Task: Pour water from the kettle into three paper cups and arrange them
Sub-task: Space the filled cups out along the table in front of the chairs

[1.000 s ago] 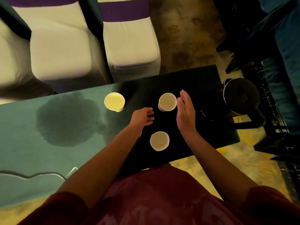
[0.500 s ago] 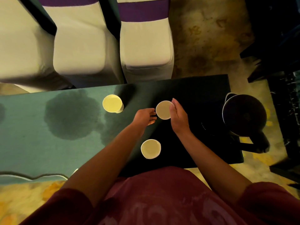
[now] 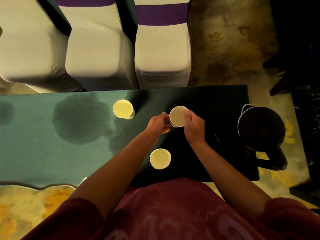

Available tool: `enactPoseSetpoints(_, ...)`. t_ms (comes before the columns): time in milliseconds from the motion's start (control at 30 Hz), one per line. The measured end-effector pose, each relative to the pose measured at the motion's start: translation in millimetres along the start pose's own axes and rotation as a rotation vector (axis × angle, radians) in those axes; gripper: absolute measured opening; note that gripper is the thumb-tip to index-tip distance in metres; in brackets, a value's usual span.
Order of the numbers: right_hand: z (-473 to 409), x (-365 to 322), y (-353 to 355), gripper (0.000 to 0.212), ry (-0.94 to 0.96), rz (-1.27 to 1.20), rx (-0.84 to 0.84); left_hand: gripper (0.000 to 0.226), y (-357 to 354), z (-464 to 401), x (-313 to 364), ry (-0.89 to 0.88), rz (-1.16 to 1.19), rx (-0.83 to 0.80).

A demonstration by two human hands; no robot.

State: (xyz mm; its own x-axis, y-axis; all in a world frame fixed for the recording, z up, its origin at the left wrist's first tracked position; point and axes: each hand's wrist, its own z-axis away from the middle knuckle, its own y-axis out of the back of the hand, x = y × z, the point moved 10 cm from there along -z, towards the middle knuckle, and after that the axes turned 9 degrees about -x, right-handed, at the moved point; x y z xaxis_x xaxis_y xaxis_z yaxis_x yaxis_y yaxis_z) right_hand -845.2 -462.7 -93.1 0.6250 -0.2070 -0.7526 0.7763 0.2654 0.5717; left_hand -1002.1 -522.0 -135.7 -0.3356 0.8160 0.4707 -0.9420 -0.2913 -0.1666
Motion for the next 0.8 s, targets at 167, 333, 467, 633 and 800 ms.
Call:
enactPoseSetpoints(167,16.9,-44.5,19.1,0.045,0.125,0.027,0.017,0.028,-11.0,19.8,6.5,-0.060,0.336,-0.053)
enactPoseSetpoints(333,48.0,-91.8,27.4,0.043,0.256,0.075,0.015,0.030,-16.4,47.4,1.2,-0.076,0.618,-0.188)
enactPoseSetpoints(467,68.7,-121.2,22.5,0.038,0.344,0.040,-0.002,0.021,-5.1,70.3,-0.6,-0.165,0.702,-0.275)
enactPoseSetpoints(633,97.1,-153.6,-11.4,0.044,0.384,-0.184,-0.148,0.024,14.7,107.0,4.2,-0.218,0.816,-0.402)
enactPoseSetpoints(800,127.1,-178.1,-53.5,0.037,0.354,-0.343,-0.200,0.028,58.0,131.2,-3.8,-0.290,0.887,-0.470)
